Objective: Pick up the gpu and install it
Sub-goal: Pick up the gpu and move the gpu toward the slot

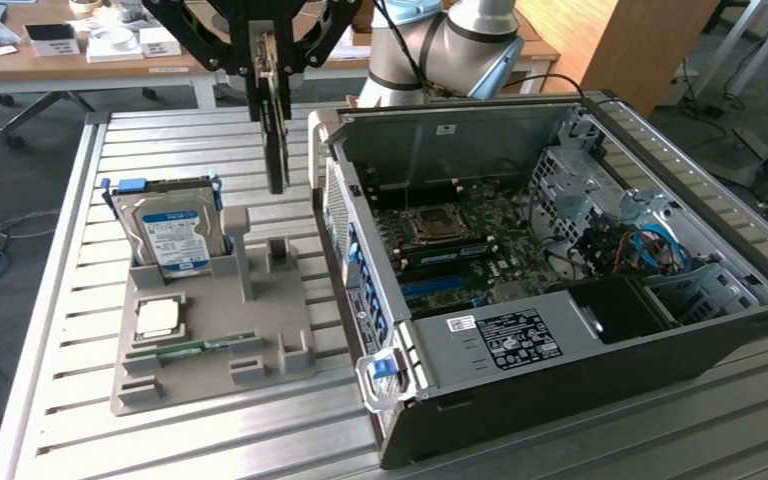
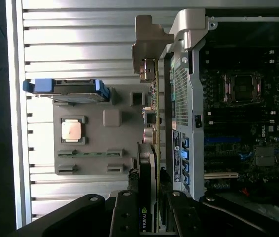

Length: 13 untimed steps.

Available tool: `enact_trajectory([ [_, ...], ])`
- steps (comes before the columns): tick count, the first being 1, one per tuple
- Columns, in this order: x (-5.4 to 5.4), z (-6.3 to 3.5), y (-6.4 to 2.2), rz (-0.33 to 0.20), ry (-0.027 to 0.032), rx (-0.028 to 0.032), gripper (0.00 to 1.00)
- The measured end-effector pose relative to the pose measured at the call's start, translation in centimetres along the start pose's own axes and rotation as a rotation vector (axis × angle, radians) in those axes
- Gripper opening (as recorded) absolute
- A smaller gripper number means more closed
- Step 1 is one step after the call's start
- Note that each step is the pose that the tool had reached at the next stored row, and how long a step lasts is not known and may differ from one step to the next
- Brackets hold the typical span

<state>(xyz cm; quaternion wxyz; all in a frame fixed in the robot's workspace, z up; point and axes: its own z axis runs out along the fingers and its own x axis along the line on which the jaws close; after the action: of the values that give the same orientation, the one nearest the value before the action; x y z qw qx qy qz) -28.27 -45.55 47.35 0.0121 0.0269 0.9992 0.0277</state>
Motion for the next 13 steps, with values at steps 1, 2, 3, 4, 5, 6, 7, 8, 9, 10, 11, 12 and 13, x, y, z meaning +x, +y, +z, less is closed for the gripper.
enact_trajectory([
  [1,0.0,-0.16,0.01,0.0,0.0,0.0,0.27],
  [2,0.0,-0.33,0.02,0.0,0.0,0.0,0.27],
  [3,0.0,-0.49,0.03,0.0,0.0,0.0001,0.27],
  [4,0.0,-0.76,0.04,0.0,0.0001,0.0,0.27],
  [5,0.0,-0.89,0.05,0.0,0.0,0.0,0.27],
  [6,0.0,-1.12,0.06,0.0,0.0001,0.0,0.27],
  [7,0.0,-1.21,0.07,0.0,0.0001,0.0001,0.27],
  [8,0.0,-1.3,0.08,0.0,0.0001,0.0001,0.27],
  [9,0.0,-1.38,0.08,0.0,0.0001,0.0001,0.27],
  [10,0.0,-1.46,0.09,0.0,0.0002,0.0002,0.27],
  [11,0.0,-1.53,0.09,0.0,0.0001,0.0001,0.27],
  [12,0.0,-1.61,0.09,0.0,0.0001,0.0,0.27],
  [13,0.0,-1.67,0.1,0.0,0.0,0.0,0.27],
])
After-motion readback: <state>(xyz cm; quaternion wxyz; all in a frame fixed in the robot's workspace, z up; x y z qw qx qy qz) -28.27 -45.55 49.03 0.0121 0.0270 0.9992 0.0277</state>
